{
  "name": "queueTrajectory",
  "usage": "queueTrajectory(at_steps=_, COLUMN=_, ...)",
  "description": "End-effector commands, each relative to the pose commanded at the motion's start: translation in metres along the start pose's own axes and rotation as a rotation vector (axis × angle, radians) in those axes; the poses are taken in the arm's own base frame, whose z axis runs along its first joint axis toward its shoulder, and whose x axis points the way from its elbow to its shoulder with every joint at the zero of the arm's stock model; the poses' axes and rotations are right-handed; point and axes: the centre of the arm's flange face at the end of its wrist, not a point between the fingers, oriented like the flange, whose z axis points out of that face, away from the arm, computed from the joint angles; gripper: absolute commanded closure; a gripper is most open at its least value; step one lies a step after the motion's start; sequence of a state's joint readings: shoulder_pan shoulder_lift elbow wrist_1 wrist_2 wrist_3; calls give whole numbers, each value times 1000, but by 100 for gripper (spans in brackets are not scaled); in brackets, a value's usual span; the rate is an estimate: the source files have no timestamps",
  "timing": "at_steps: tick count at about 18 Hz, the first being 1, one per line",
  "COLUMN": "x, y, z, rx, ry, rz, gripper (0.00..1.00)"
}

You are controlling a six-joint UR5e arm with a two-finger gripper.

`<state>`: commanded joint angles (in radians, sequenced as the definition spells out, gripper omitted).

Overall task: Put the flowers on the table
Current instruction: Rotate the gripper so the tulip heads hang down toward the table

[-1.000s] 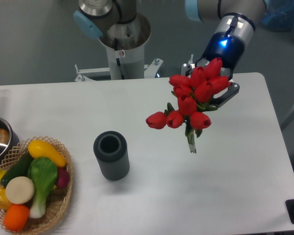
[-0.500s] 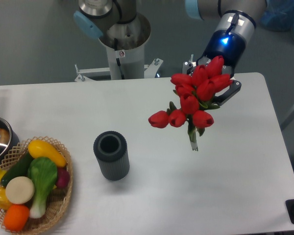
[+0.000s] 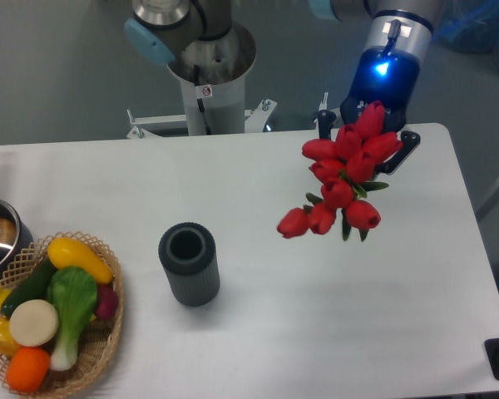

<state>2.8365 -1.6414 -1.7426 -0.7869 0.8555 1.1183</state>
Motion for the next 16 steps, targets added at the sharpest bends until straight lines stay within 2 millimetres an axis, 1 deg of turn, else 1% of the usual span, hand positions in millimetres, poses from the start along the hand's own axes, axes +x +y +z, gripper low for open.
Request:
queueTrajectory(at_steps=2, x=3, y=1, z=6, rx=-70, ry=-21, rz=11, gripper=80)
queueTrajectory(at_steps=5, x=1, y=14, z=12, rx=-214, ry=-53, rz=4, gripper=80)
queueTrajectory(at_steps=7, x=4, y=20, z=20, rx=-323, ry=-54, rz=12, gripper=83)
queueTrajectory(at_steps=9, x=5, y=28, z=34, rx=-420, ry=-59, rz=22, gripper=84)
queueTrajectory(at_steps=13, x=8, y=42, z=65, rx=-543, ry=-49, rz=44, gripper=84)
queueTrajectory(at_steps=16, x=12, y=56, z=94, rx=-632, ry=-31, rz=69, gripper=84)
